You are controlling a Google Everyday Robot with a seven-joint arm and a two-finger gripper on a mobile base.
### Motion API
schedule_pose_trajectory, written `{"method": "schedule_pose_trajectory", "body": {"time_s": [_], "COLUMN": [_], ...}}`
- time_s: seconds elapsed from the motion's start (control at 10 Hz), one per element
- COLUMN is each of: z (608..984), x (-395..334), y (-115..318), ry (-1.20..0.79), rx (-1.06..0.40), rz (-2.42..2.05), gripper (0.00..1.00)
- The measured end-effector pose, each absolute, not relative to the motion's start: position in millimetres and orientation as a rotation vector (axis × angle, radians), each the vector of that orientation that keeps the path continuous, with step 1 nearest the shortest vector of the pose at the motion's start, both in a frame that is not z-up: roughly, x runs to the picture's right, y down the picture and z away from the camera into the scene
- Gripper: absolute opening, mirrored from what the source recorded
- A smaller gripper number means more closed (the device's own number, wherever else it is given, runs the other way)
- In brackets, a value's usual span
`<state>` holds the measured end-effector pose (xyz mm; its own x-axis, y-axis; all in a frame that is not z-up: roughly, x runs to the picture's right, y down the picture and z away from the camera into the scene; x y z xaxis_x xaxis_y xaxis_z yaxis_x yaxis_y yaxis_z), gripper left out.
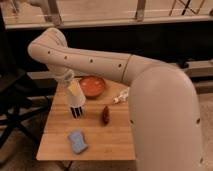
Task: Place the ceramic cup over the eraser
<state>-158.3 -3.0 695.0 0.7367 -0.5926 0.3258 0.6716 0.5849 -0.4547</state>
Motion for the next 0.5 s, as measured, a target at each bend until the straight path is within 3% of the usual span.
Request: {"method": "schedule_pose_trajectory", "body": {"time_s": [0.5], "z": [713], "x": [-169], "y": [-8], "ry": [-0.133], "rx": [-0.615], "rz": [-0.728], "gripper": [0.00]}}
